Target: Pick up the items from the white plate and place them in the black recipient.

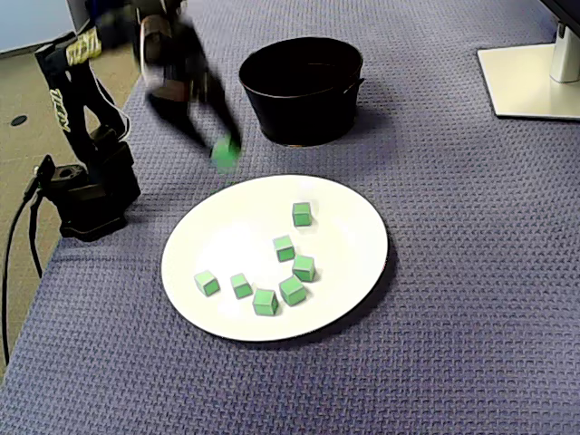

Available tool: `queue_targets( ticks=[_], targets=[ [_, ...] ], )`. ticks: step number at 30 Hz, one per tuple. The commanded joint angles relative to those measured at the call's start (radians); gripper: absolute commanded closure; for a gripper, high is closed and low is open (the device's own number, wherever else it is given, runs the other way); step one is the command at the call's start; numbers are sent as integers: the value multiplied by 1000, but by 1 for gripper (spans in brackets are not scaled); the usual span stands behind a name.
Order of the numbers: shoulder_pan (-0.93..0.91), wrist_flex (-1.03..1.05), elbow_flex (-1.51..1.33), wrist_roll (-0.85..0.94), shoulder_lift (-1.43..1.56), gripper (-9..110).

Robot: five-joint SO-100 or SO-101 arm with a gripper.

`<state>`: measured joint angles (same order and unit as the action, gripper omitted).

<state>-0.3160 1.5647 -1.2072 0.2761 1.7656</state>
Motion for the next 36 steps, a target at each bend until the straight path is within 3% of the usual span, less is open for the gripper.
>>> queue_targets(
  ticks=[1, 7, 13, 19, 21, 24, 28, 32, 36],
  targets=[
    [390, 60, 459, -8, -3, 102],
    [804, 98, 693, 28, -336, 102],
    [868, 57, 818, 21, -758, 102],
    [884, -11, 810, 8, -936, 102],
    [885, -15, 807, 2, -951, 101],
    [884, -12, 798, -2, -936, 74],
    [867, 43, 793, -9, -818, 58],
    [784, 160, 802, -60, -624, 57],
    [568, 215, 741, -150, -449, 55]
  ],
)
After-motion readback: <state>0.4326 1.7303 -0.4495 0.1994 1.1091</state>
